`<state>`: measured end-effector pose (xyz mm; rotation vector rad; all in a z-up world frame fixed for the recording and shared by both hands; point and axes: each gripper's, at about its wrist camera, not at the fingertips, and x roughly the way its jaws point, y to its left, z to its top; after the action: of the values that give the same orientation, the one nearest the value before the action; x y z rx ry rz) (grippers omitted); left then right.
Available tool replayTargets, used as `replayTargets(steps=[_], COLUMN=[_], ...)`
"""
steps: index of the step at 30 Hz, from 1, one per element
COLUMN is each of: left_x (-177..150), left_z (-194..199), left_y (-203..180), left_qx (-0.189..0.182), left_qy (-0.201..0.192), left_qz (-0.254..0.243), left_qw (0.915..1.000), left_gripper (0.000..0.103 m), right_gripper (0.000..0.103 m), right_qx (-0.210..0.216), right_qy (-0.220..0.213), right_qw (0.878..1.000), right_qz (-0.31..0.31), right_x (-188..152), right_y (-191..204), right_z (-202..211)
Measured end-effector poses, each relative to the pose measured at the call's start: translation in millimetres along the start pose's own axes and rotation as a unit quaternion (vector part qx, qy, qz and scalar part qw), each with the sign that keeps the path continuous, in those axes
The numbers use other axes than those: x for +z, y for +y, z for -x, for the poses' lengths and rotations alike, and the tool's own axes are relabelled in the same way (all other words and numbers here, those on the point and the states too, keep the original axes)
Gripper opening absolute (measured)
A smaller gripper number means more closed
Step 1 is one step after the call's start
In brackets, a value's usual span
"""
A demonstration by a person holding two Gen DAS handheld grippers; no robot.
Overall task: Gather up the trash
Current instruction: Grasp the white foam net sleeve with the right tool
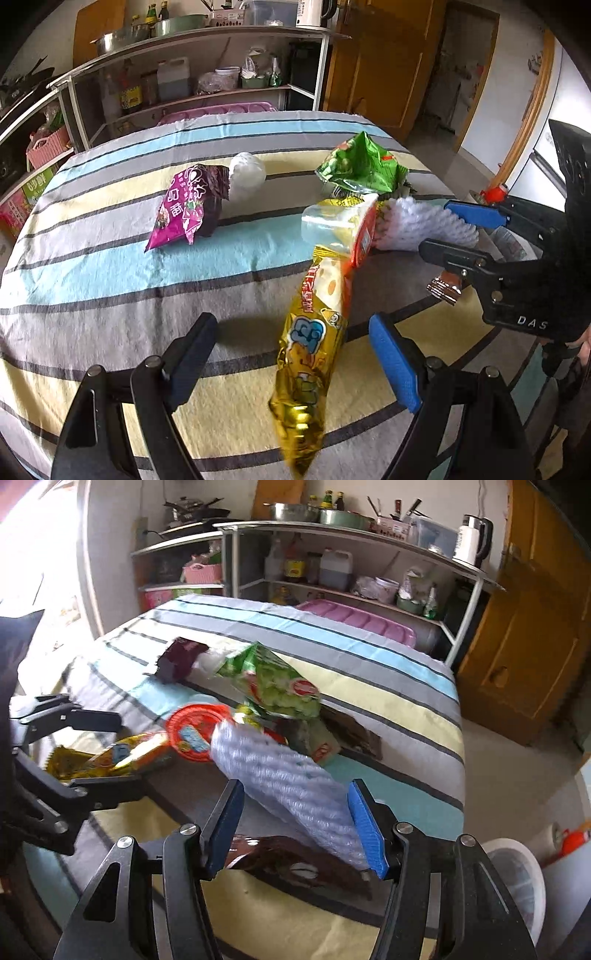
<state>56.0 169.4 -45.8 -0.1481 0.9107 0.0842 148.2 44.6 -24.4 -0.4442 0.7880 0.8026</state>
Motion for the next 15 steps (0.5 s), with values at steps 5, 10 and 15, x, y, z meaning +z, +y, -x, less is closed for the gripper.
replayTargets(steps=[5, 10, 15], left_x=[1.9, 2.7, 4.0], left_z=[-1.0, 0.3, 1.6], left_y=[-1.5, 0.5, 3.2], left_qx=[0.014, 0.021, 0.024], left_qy=[-0.002, -0.004, -0.007], left_qz=[-0.003, -0.005, -0.006], left_qw=[0.9999, 0.9998, 0.9997], left_gripper=[0.078, 0.067, 0.052], right_gripper=[0.059, 0.04, 0.026], right_qx=[0.006, 0.001, -0.004], right_qy=[-0.007, -0.013, -0.018], right_qw=[1.0, 1.0, 0.999], right_qz=[-0.017, -0.022, -0.027], right_x=[-1.0, -2.4, -3.7], right_y=[-4.0, -5.5, -6.5], right_z=[2.9, 6.6, 9.9])
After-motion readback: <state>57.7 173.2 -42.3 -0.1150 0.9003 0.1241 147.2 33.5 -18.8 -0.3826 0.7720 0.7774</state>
